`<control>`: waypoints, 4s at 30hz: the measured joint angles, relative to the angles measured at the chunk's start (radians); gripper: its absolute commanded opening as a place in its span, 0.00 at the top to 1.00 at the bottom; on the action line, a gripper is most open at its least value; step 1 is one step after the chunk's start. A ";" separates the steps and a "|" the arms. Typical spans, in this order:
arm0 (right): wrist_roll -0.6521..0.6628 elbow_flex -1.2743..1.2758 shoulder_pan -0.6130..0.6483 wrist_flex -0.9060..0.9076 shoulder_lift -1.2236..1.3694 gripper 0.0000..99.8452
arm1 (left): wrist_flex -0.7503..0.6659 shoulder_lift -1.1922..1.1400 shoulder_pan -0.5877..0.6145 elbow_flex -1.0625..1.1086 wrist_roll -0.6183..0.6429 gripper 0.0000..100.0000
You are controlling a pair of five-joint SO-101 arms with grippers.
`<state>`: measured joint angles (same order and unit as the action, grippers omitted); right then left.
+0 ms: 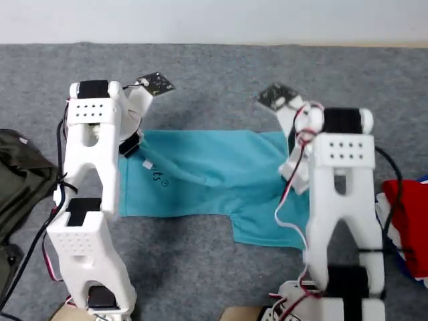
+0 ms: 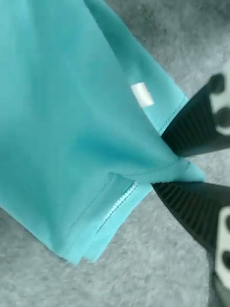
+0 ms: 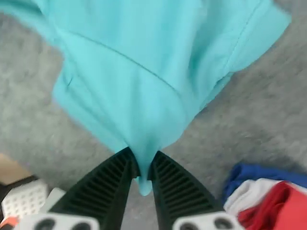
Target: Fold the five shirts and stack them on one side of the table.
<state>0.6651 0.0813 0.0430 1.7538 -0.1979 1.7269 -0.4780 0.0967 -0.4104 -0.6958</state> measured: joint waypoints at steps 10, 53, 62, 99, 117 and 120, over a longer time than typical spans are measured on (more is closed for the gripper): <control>0.000 0.296 0.002 0.000 -0.275 0.99 | 0.000 0.000 0.003 0.040 0.002 1.00; 0.058 0.381 -0.147 -0.526 -0.157 0.99 | -0.009 0.000 0.038 -0.040 0.051 1.00; 0.015 0.040 -0.147 -0.692 0.155 0.99 | -0.166 0.000 -0.011 -0.245 0.241 1.00; 0.060 -1.533 -0.146 -0.126 0.559 0.99 | -0.129 0.400 -0.118 -0.667 0.313 1.00; 0.083 -1.361 -0.229 0.000 -0.066 0.99 | -0.012 0.867 -0.120 -0.706 0.115 1.00; 0.083 -1.280 -0.229 -0.003 -0.127 0.99 | -0.012 0.878 -0.120 -0.712 0.100 1.00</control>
<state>0.7480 -1.1983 -0.1857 1.7507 -0.3253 1.7146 0.3997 -0.0230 -1.1224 -0.5961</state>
